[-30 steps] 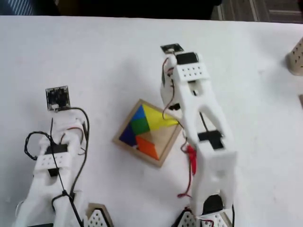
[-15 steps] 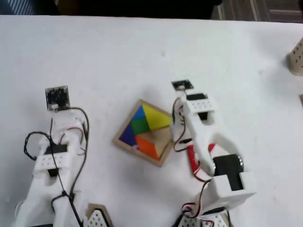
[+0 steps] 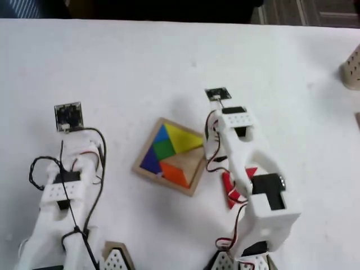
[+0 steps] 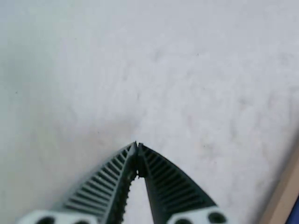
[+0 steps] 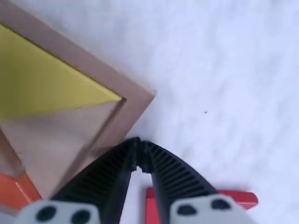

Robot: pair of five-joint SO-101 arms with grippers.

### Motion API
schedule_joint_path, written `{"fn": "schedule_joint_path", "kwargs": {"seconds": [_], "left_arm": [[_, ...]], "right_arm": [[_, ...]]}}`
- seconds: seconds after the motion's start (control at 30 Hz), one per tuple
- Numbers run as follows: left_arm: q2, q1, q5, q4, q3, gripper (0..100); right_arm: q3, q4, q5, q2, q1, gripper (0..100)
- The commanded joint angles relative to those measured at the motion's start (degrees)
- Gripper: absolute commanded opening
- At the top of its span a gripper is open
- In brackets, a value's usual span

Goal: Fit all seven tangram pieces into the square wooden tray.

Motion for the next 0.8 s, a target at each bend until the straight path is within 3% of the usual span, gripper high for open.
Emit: {"fn": "schedule_joint_path", "kwargs": {"seconds": [0.0, 0.4, 0.77], "left_arm": [[-1.98, 1.01, -0.53, -1.85, -0.44, 2], [-1.98, 0.84, -0.53, -1.85, -0.44, 2], [-1.98, 0.84, -0.53, -1.85, -0.44, 2]], "right_arm": [[-11.16, -0.22, 0.62, 4.35, -0.04, 1.8], [-32.88, 12.70, 0.26, 16.22, -4.00, 1.8], [-34.46, 17.45, 0.18, 11.65, -8.22, 1.8]]}}
